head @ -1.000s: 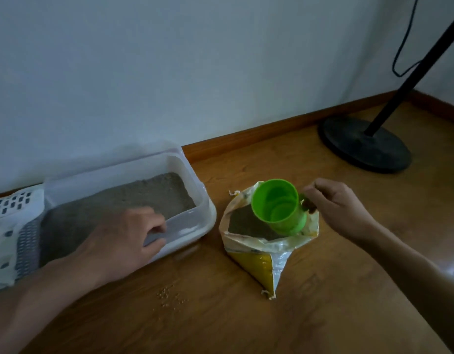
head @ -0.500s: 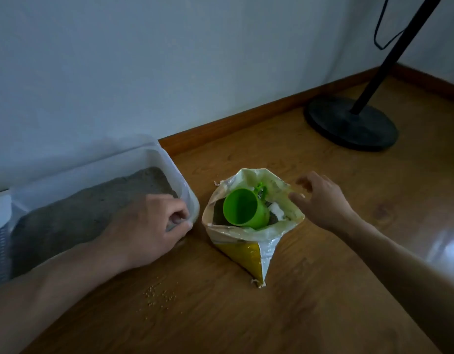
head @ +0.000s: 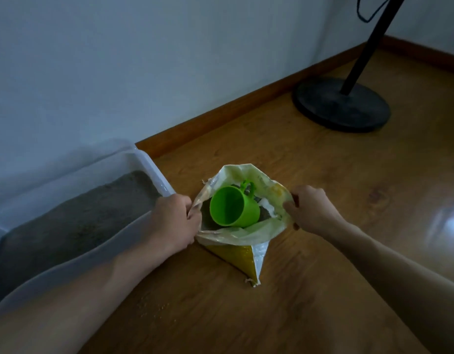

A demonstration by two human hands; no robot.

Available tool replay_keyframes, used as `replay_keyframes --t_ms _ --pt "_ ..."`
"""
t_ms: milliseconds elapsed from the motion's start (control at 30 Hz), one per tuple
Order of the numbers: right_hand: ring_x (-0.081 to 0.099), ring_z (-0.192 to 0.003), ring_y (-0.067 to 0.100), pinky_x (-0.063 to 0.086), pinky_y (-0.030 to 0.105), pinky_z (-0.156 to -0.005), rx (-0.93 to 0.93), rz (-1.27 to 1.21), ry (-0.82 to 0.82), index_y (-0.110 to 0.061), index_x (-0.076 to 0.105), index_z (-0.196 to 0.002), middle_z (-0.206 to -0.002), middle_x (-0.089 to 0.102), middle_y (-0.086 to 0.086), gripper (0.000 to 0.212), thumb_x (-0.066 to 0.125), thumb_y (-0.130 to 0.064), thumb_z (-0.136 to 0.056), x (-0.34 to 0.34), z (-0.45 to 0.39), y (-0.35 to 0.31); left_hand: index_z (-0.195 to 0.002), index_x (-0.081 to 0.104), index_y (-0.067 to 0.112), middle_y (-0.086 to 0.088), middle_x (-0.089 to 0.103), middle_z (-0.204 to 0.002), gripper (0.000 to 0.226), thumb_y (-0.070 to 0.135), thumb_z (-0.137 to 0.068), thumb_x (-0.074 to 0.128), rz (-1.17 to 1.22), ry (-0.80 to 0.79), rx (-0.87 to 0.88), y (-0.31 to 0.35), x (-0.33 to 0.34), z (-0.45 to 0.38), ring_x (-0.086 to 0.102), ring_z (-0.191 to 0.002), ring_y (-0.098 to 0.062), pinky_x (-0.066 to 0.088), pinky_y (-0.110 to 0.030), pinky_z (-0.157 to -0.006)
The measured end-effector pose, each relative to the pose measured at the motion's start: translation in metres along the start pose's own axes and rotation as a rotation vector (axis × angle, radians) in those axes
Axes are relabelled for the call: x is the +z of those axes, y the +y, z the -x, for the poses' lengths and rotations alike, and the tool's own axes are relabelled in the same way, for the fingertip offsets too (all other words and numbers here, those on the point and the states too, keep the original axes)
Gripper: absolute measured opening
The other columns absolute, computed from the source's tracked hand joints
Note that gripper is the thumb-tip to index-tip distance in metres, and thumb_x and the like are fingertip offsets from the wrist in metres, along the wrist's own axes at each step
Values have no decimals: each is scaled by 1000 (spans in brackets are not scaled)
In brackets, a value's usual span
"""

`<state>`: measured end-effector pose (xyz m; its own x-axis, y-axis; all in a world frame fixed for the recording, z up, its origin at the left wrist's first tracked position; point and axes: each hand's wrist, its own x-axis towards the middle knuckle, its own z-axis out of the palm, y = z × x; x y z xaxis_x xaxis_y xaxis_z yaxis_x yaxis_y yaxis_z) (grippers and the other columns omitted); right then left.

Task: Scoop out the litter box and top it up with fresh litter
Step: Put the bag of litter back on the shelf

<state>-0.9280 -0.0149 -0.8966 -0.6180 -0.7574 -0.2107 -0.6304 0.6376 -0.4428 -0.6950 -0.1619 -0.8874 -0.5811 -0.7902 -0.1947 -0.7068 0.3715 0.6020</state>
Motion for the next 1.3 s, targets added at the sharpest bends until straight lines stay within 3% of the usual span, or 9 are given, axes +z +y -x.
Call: replay_keyframes --t_ms 167,267,400,633,733,800,1067,1233,1300 --pt "60 -41 5 43 15 -38 -28 -163 139 -9 69 -77 -58 67 3 22 59 -17 -95 -32 13 -28 -66 60 13 -1 62 -53 31 19 -96 61 61 161 121 13 -25 3 59 -41 -9 41 -19 -37" --pt "59 -41 6 43 13 -40 -94 -186 145 -10 69 -76 -55 67 4 23 61 -19 -95 -45 23 -46 -57 56 16 -2 59 -52 35 17 -90 64 -8 218 159 8 -53 6 57 -48 -17 49 -32 -46" --pt "59 -41 5 41 12 -40 -78 -163 98 -12 69 -78 -54 66 4 20 61 -20 -94 -42 35 -56 -65 64 10 -6 63 -56 26 13 -90 63 49 207 183 7 -72 17 65 -54 -25 56 -50 -56" --pt "63 -45 10 47 17 -42 -98 -188 125 -12 71 -81 -57 67 1 15 63 -17 -93 -41 40 -74 -66 67 10 -4 64 -55 25 14 -91 67 52 247 215 1 -85 22 64 -50 -22 57 -45 -52" --pt "65 -48 9 47 15 -42 -96 -199 139 -16 69 -91 -69 69 0 5 65 -18 -92 -46 39 -77 -68 64 17 5 60 -52 21 14 -89 70 36 273 248 -4 -82 19 56 -43 -9 46 -26 -40" --pt "66 -49 10 46 14 -41 -92 -211 164 -20 66 -94 -71 70 0 5 66 -16 -91 -48 37 -77 -83 63 21 7 55 -47 14 11 -87 70 55 279 275 -6 -81 16 50 -38 -7 38 -19 -36" --pt "66 -49 11 47 16 -41 -122 -171 181 -25 63 -86 -65 71 -3 6 66 -22 -90 -63 24 -77 -85 63 24 -3 62 -49 17 8 -91 67 176 284 374 -5 -78 -10 56 -39 -19 48 -46 -42" --pt "63 -46 8 45 15 -40 -134 -109 183 -25 62 -82 -61 69 -10 10 66 -22 -91 -102 11 -97 -85 65 21 1 63 -51 14 10 -93 65 243 267 408 20 -104 -22 57 -41 -16 49 -33 -39" --pt "62 -44 7 48 17 -40 -156 -96 203 -27 62 -80 -58 68 -8 14 66 -21 -91 -129 10 -116 -83 65 21 2 62 -51 15 9 -93 64 243 278 408 38 -129 -20 57 -42 -17 49 -38 -42"
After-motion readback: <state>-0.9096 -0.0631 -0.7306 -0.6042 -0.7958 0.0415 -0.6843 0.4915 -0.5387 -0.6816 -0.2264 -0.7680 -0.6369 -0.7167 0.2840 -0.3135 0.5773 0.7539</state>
